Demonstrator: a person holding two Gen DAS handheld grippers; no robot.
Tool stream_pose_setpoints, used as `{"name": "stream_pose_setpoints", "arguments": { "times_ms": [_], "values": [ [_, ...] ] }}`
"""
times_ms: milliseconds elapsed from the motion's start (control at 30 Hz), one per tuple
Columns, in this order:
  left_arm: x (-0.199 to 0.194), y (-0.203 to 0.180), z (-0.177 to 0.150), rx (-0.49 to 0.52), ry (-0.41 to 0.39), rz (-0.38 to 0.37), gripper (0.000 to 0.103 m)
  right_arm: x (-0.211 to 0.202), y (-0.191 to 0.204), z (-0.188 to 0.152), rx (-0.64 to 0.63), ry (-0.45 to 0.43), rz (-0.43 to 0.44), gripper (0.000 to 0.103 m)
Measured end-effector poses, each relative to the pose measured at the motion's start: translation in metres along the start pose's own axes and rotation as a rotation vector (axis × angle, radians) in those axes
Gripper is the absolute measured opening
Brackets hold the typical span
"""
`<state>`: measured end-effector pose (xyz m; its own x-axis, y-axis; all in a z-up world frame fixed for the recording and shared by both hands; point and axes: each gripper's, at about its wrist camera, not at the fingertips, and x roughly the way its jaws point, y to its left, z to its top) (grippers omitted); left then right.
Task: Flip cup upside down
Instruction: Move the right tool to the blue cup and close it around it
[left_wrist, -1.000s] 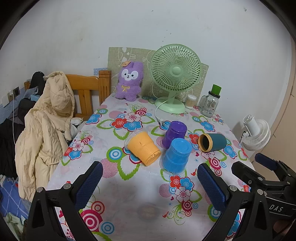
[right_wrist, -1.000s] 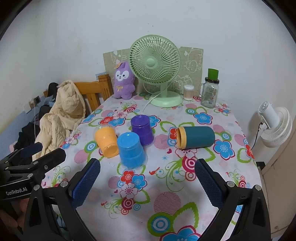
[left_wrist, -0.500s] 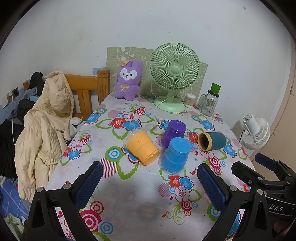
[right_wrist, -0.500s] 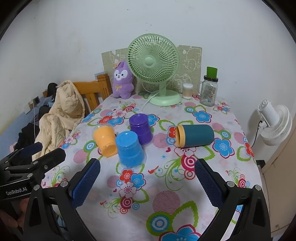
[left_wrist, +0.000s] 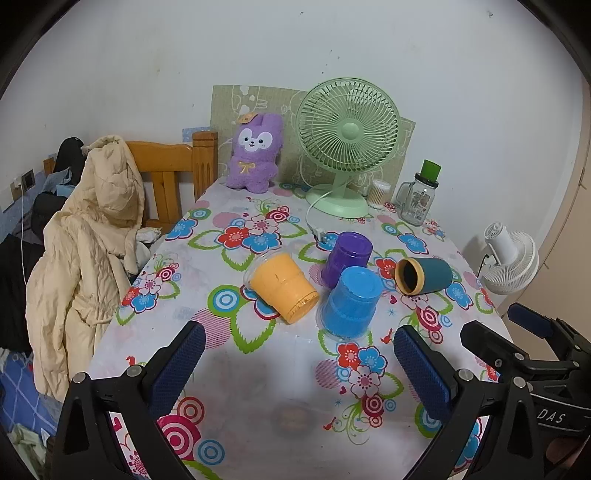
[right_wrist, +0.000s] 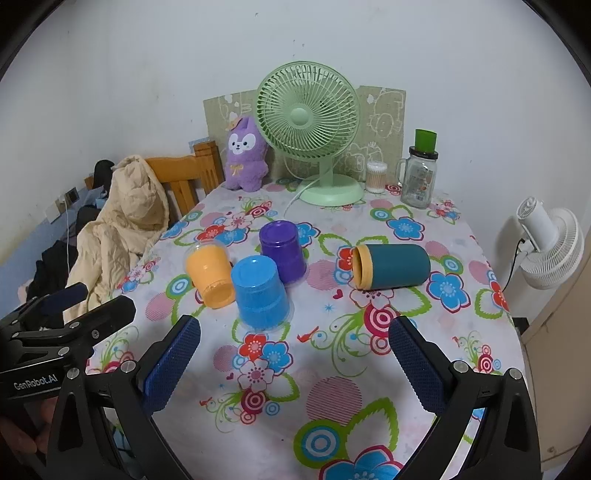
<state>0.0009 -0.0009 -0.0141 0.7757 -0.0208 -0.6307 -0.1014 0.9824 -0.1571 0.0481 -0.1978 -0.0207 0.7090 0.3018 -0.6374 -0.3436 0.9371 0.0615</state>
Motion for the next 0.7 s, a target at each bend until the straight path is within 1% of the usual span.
{"name": "stream_pose_setpoints", "arguments": {
  "times_ms": [367, 700],
  "values": [
    [0.008, 0.006, -0.001, -0.002, 0.025, -0.004, 0.103, 0.007, 0.004, 0.001, -0.007, 0.018, -0.001, 0.103],
    [0.037, 0.019, -0.001, -0.018, 0.082, 0.011, 0.103, 0.041, 0.0, 0.01, -0.004, 0.075, -0.015, 0.103]
  ]
}}
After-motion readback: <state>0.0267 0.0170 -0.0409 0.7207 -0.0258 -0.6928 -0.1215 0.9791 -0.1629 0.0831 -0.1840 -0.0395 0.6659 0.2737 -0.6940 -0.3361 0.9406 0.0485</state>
